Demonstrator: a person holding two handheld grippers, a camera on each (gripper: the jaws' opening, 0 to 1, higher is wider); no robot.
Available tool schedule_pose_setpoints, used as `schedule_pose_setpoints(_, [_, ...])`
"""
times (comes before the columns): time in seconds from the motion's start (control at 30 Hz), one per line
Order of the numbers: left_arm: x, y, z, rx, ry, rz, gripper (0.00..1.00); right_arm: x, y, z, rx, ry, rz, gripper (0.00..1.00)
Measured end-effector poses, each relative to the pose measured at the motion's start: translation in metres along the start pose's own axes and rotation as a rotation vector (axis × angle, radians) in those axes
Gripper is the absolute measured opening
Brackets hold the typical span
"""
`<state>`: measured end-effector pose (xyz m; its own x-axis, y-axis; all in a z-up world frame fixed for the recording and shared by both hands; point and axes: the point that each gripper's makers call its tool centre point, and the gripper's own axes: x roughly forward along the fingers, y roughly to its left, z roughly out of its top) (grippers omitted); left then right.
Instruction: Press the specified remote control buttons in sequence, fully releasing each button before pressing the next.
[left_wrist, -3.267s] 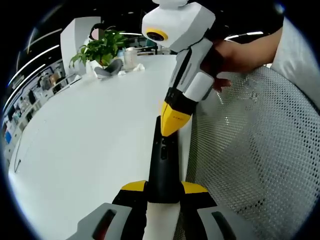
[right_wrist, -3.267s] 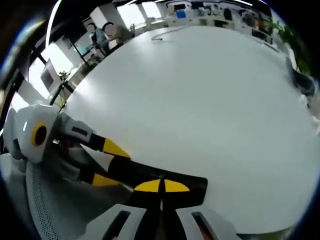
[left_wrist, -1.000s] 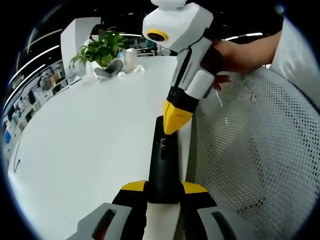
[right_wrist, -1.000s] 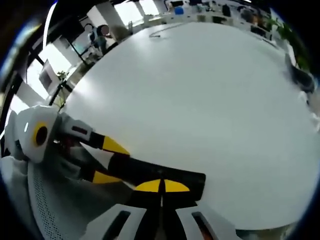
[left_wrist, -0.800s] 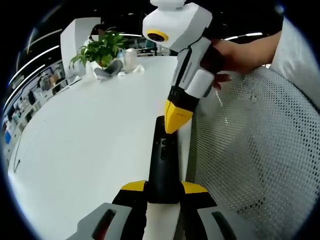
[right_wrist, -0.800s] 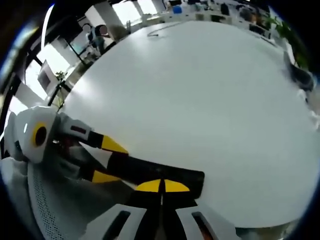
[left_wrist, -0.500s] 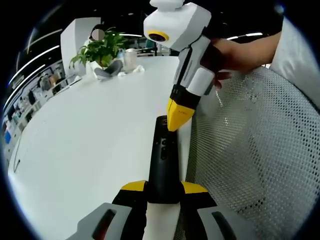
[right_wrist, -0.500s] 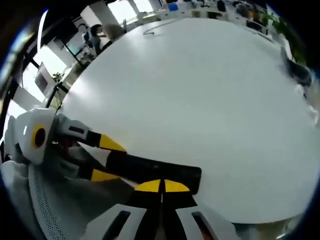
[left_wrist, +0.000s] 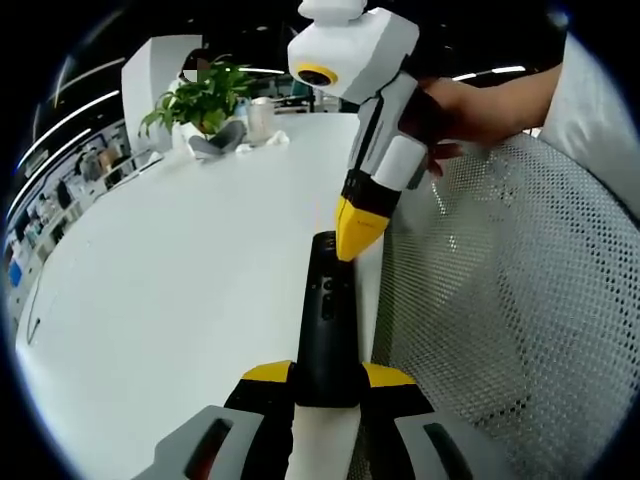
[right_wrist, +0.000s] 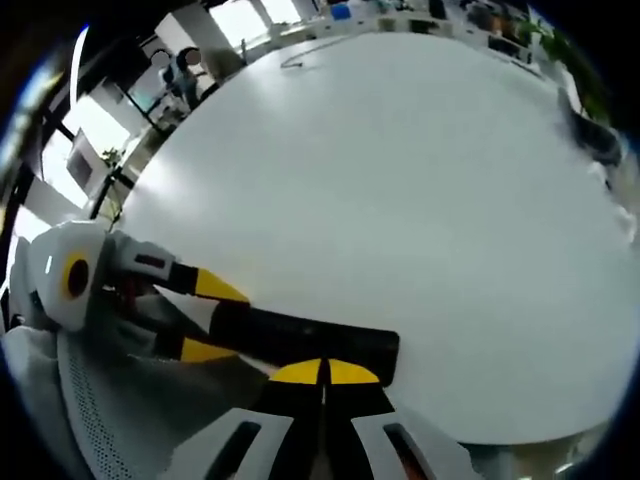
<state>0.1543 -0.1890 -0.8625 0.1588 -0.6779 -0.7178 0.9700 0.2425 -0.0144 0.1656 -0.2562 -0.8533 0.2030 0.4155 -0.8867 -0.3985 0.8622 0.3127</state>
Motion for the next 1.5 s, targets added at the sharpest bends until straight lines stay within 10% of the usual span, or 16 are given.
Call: schedule_pose_setpoints(1.5, [0.0058,0.0013,0.0048,-0.021,0.027,0.033,0.25,0.0054,-0.0005,0.0008,-0.136,-0.067,0.031,0.00])
